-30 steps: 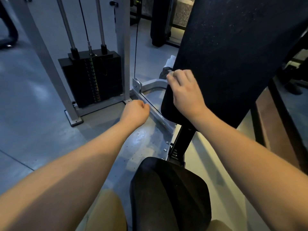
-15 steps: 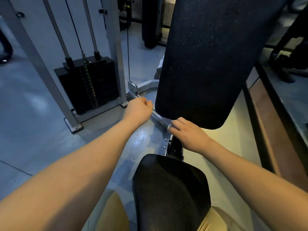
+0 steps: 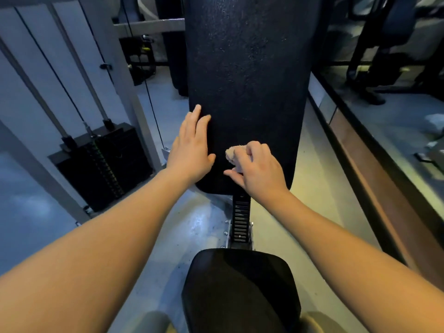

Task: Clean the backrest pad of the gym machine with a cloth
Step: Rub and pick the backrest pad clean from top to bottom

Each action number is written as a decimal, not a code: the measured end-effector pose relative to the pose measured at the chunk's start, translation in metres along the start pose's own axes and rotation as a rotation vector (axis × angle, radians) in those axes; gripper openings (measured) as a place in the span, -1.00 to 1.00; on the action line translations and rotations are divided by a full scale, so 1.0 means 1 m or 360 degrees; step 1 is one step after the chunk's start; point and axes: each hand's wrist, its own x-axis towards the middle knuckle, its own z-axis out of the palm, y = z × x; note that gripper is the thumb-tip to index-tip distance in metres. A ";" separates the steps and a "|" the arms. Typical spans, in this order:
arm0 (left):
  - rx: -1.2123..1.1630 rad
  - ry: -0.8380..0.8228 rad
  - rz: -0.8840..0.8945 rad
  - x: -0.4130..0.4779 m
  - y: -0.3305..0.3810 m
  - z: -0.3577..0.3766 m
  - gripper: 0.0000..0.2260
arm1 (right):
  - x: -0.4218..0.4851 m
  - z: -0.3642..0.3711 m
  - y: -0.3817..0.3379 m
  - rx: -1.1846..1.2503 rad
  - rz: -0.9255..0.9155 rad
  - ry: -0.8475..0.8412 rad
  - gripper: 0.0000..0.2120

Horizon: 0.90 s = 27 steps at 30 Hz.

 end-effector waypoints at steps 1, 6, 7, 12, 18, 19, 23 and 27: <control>0.0034 -0.0077 0.0007 0.001 0.000 0.002 -0.10 | 0.000 0.001 0.002 -0.0001 -0.0008 0.0004 -0.70; 0.0348 -0.0181 -0.0041 0.003 0.006 0.007 0.15 | 0.016 -0.012 0.017 -0.0054 -0.0133 0.0090 -0.90; 0.0358 -0.0186 -0.0052 0.004 0.008 0.007 0.15 | 0.027 -0.022 0.023 -0.0018 -0.0124 0.0131 -0.90; 0.0392 -0.0209 -0.0114 0.007 0.016 0.004 0.14 | 0.106 -0.075 0.057 0.0049 0.0119 0.0429 -0.83; 0.0408 -0.0200 -0.0136 0.008 0.019 0.004 0.15 | 0.111 -0.067 0.077 -0.0209 -0.0216 0.0352 -0.83; 0.0411 -0.0202 -0.0140 0.009 0.018 0.004 0.15 | 0.115 -0.068 0.081 -0.0200 -0.0240 0.0380 -0.85; 0.0426 -0.0210 -0.0126 0.010 0.017 0.005 0.16 | 0.131 -0.058 0.068 -0.0096 -0.0017 0.0639 -0.82; 0.0427 -0.0225 -0.0128 0.010 0.017 0.004 0.15 | 0.084 -0.028 0.041 0.0011 -0.0226 0.0300 -0.76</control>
